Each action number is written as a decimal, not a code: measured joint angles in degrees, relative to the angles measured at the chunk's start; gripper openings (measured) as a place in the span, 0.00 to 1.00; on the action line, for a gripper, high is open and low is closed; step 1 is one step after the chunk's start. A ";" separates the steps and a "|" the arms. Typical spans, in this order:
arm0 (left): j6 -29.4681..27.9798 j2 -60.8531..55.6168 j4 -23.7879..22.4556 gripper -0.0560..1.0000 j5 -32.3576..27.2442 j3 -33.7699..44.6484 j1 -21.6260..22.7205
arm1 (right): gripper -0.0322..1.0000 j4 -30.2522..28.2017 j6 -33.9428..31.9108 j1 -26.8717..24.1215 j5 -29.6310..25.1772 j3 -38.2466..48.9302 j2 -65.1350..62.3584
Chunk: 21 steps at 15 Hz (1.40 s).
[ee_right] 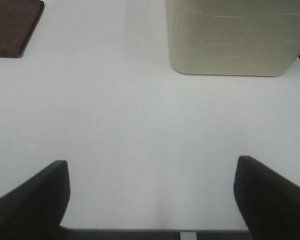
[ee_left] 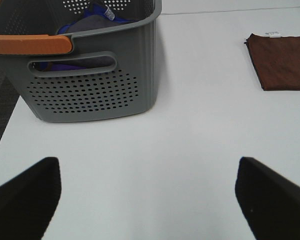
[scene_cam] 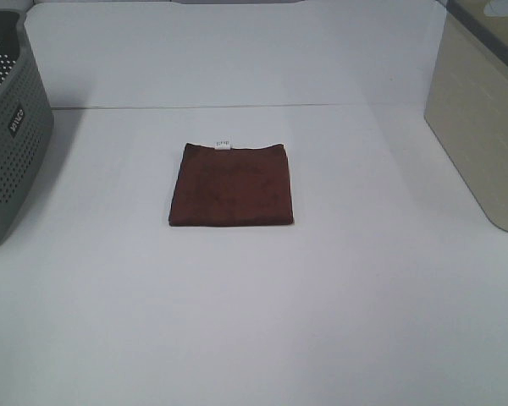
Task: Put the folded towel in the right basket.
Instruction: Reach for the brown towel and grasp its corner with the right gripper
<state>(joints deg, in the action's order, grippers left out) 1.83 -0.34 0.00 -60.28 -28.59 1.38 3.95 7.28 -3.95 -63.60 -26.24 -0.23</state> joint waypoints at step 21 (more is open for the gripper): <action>0.00 0.00 0.00 0.89 0.00 0.00 0.00 | 0.86 0.00 0.00 0.00 0.00 0.00 0.00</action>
<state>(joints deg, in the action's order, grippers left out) 1.83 -0.34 0.00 -60.28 -28.59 1.38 3.95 7.28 -3.95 -63.60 -26.24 -0.23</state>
